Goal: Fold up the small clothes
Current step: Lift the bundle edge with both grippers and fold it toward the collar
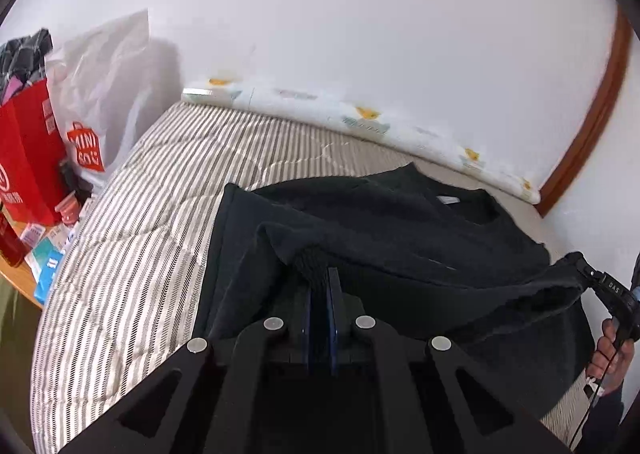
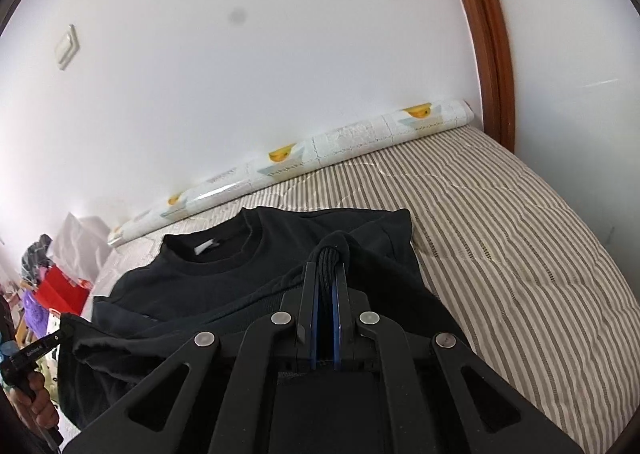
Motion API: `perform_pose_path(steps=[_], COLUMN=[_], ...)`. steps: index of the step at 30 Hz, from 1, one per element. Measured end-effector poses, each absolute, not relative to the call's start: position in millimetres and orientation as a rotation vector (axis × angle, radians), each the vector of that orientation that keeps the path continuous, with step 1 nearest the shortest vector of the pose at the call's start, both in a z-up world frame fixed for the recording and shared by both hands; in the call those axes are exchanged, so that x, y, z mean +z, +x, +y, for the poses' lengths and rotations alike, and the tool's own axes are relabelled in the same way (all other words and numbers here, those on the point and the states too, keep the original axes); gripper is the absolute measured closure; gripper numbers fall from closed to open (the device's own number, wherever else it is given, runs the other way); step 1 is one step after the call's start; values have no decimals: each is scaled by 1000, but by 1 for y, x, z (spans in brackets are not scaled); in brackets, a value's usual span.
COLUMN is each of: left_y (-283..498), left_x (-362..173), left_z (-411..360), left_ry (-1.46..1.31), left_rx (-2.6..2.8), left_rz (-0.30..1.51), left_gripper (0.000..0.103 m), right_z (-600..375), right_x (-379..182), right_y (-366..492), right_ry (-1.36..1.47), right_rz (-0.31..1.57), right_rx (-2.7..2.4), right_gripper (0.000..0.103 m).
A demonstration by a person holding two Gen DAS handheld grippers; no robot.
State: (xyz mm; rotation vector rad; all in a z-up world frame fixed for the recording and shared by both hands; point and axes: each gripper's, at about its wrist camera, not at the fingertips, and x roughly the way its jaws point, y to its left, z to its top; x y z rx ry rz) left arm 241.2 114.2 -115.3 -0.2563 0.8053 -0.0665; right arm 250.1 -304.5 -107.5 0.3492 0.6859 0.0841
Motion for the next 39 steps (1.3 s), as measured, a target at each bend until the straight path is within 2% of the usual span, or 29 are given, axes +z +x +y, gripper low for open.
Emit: perform_pose_path(steps=[4, 10, 12, 14, 15, 17, 22, 28, 33, 37, 39], left_y=[249, 235, 225, 211, 205, 192, 177, 201, 230, 260, 273], left_x=[-127, -125, -120, -117, -116, -114, -123, -135, -132, -129, -126], left_z=[112, 113, 112, 111, 110, 107, 90, 65, 62, 72, 81], left_ry=[-240, -222, -217, -209, -210, -208, -190, -88, -81, -98, -125], left_rx=[-52, -78, -97, -113, -123, -142, -207, -181, -139, -76, -57], left_rz=[835, 848, 843, 831, 826, 820, 844, 865, 841, 834, 837], left_gripper=[93, 83, 79, 71, 68, 60, 60, 58, 58, 58, 58], right_z=[-297, -291, -288, -281, -276, -266, -236, -219, -217, -232, -242], right_x=[-125, -113, -103, -91, -87, -86, -113, -142, -146, -141, -138], right_y=[271, 253, 242, 228, 220, 209, 203, 225, 250, 279, 294], right_ry=[295, 190, 180, 164, 160, 153, 136, 133, 117, 143, 168], right_rz=[764, 753, 729, 712, 704, 704, 788, 863, 860, 831, 829], right_rx=[45, 5, 21, 52, 78, 121, 231, 232, 200, 143, 94], right_gripper=[97, 85, 80, 65, 64, 64, 64, 64, 65, 76, 76])
